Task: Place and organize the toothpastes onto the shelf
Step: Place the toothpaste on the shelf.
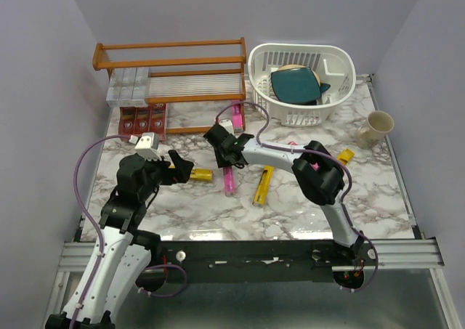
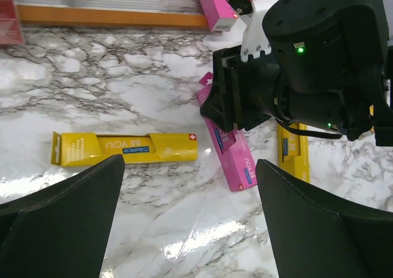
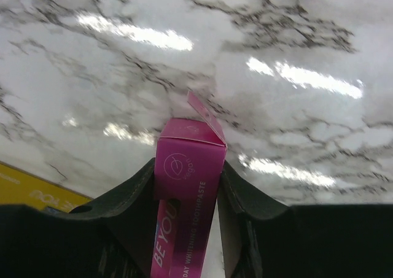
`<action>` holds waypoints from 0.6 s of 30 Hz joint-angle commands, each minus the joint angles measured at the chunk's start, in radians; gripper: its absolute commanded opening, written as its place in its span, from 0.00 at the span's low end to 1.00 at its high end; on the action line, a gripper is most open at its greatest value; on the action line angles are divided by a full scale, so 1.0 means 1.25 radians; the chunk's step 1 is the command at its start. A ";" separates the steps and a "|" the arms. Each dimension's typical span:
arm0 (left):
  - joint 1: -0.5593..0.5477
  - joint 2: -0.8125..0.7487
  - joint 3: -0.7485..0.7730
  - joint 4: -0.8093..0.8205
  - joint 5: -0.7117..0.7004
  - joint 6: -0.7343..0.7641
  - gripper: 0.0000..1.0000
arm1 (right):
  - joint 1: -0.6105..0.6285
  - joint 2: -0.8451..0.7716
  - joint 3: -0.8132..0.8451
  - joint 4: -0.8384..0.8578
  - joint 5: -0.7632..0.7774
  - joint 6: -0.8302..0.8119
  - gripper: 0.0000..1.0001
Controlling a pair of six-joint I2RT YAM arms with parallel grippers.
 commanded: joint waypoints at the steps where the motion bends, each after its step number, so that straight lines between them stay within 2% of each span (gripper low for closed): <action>1: 0.005 0.011 -0.022 0.065 0.130 -0.011 0.99 | -0.001 -0.136 -0.148 0.089 0.035 0.016 0.39; 6: -0.011 0.015 -0.050 0.123 0.172 -0.078 0.99 | -0.039 -0.323 -0.331 0.237 -0.032 0.086 0.39; 9: -0.068 0.018 -0.083 0.185 0.156 -0.146 0.99 | -0.063 -0.398 -0.442 0.338 -0.075 0.124 0.39; 11: -0.121 0.021 -0.106 0.244 0.093 -0.186 0.99 | -0.073 -0.467 -0.490 0.383 -0.092 0.151 0.38; 13: -0.233 0.034 -0.115 0.299 0.024 -0.198 0.99 | -0.090 -0.526 -0.553 0.446 -0.111 0.173 0.39; 14: -0.271 0.042 -0.120 0.315 -0.056 -0.203 0.99 | -0.099 -0.549 -0.570 0.457 -0.128 0.193 0.39; 15: -0.346 0.064 -0.121 0.340 -0.087 -0.203 0.99 | -0.115 -0.565 -0.602 0.464 -0.135 0.203 0.39; 18: -0.428 0.107 -0.113 0.399 -0.222 -0.191 0.99 | -0.142 -0.629 -0.641 0.482 -0.149 0.235 0.38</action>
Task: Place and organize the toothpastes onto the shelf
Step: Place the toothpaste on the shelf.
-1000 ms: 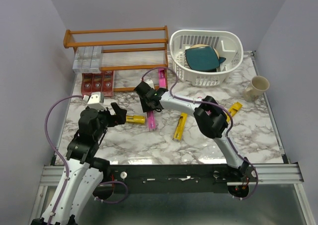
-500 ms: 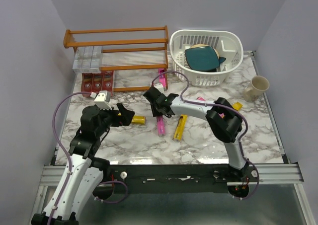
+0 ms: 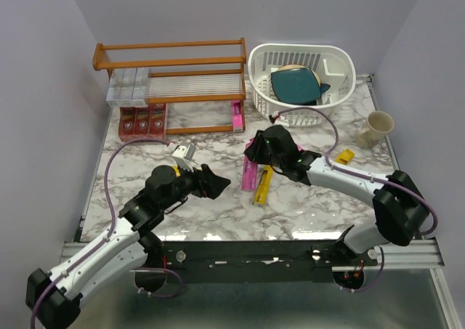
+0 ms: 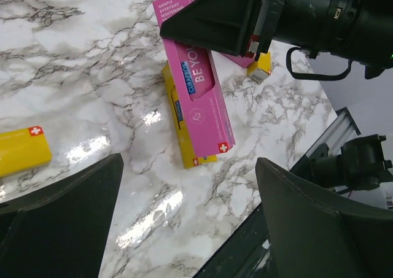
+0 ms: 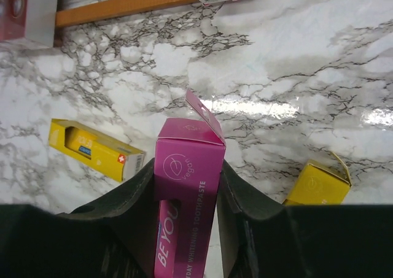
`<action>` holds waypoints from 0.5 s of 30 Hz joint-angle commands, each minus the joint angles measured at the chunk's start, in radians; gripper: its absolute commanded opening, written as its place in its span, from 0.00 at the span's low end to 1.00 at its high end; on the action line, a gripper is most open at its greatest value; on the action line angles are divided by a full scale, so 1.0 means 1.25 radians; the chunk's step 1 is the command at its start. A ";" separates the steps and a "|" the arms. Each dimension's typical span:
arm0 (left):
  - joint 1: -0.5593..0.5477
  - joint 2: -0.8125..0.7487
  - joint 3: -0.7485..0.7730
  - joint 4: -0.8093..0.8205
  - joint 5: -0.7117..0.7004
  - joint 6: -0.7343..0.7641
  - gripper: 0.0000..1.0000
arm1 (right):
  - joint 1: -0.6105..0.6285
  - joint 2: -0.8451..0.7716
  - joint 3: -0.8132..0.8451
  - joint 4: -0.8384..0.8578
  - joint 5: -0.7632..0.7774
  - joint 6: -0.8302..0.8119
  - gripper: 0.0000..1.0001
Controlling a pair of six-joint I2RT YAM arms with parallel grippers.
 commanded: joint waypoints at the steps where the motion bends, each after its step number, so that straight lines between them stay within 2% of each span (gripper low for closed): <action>1: -0.156 0.060 0.006 0.164 -0.257 -0.016 0.99 | -0.040 -0.101 -0.089 0.111 -0.060 0.091 0.39; 3: -0.192 0.087 0.009 0.185 -0.337 -0.009 0.99 | -0.057 -0.144 -0.114 0.121 -0.068 0.115 0.39; 9: -0.344 0.187 0.001 0.342 -0.454 0.010 0.99 | -0.115 -0.236 -0.227 0.186 -0.107 0.200 0.39; 11: -0.393 0.214 0.000 0.359 -0.497 0.029 0.99 | -0.125 -0.252 -0.248 0.205 -0.132 0.218 0.39; 15: -0.450 0.282 -0.011 0.436 -0.582 0.054 0.99 | -0.142 -0.273 -0.271 0.218 -0.171 0.248 0.39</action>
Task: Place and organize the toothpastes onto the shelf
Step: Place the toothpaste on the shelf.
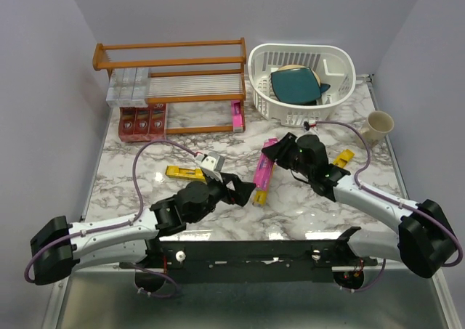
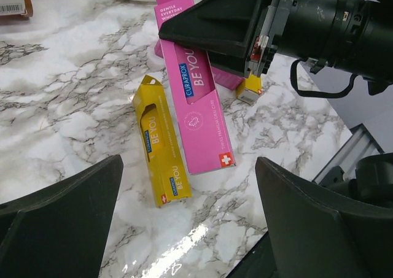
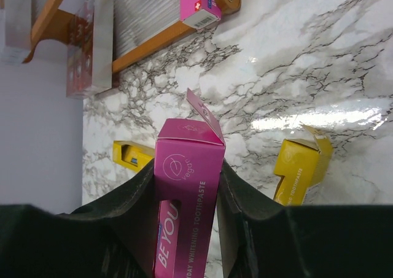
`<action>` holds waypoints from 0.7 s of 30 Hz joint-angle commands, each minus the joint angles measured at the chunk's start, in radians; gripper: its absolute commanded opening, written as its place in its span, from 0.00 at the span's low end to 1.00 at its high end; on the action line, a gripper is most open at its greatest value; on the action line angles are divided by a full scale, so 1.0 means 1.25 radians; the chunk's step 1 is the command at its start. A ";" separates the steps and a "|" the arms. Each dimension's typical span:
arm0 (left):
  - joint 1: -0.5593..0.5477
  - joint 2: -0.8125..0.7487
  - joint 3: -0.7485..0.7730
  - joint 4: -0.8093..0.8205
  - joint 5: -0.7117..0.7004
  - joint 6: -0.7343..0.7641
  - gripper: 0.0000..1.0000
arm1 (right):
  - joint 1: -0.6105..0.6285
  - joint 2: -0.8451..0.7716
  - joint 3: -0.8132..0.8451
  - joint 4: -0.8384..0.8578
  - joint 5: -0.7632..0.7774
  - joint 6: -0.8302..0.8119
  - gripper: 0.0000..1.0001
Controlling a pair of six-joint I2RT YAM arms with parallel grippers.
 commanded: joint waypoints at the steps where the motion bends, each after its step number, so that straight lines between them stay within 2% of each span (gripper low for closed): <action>1: -0.062 0.063 -0.013 0.147 -0.163 0.039 0.99 | -0.016 -0.038 -0.033 0.086 -0.069 0.074 0.39; 12: -0.126 0.220 0.030 0.208 -0.233 0.004 0.87 | -0.024 -0.043 -0.059 0.123 -0.112 0.108 0.39; 21: -0.156 0.271 0.034 0.252 -0.269 -0.061 0.73 | -0.028 -0.054 -0.078 0.132 -0.102 0.117 0.39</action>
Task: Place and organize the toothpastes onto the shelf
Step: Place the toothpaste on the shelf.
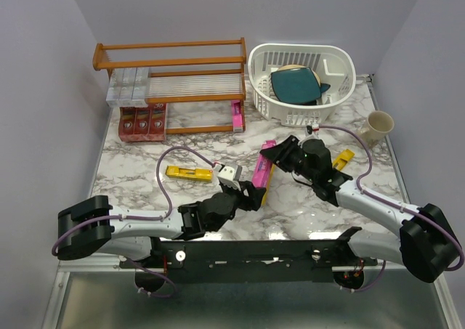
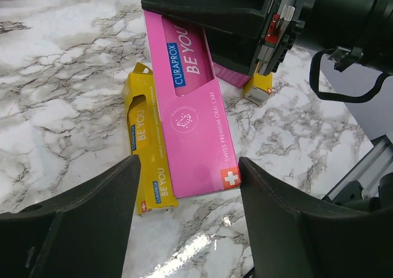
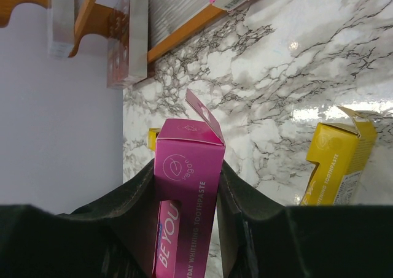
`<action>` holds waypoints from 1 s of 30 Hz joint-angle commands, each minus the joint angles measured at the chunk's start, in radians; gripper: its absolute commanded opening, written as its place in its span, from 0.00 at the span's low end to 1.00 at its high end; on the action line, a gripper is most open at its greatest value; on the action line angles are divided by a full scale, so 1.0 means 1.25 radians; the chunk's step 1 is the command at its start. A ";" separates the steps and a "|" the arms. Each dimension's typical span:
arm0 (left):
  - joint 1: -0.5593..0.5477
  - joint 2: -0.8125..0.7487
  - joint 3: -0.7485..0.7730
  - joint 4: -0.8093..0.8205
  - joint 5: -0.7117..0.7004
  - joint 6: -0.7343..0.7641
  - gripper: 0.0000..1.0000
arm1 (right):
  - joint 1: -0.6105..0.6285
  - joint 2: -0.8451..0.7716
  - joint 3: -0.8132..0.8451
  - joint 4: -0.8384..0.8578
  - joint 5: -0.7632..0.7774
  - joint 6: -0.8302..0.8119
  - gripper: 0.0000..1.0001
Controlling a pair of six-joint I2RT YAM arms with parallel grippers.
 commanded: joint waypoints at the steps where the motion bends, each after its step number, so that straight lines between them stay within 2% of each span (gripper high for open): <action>1: -0.015 0.023 0.020 0.056 -0.070 -0.041 0.71 | -0.006 -0.023 -0.019 0.046 -0.007 0.024 0.39; 6: -0.016 0.041 0.031 0.059 -0.073 -0.059 0.59 | -0.006 -0.024 -0.022 0.049 -0.002 0.026 0.39; 11: -0.017 0.041 0.032 0.059 -0.072 -0.069 0.55 | -0.006 -0.024 -0.025 0.049 -0.001 0.022 0.40; 19: -0.017 0.041 0.028 0.052 -0.087 -0.079 0.38 | -0.006 -0.022 -0.028 0.051 0.000 0.021 0.45; 22: -0.017 0.038 0.026 0.042 -0.095 -0.076 0.34 | -0.007 -0.026 -0.028 0.050 0.001 0.014 0.50; 25: -0.017 0.034 0.026 0.032 -0.104 -0.070 0.29 | -0.007 -0.028 -0.022 0.042 0.000 -0.007 0.58; 30: -0.017 0.019 0.021 -0.006 -0.135 -0.059 0.24 | -0.007 -0.050 -0.011 0.011 0.012 -0.056 0.83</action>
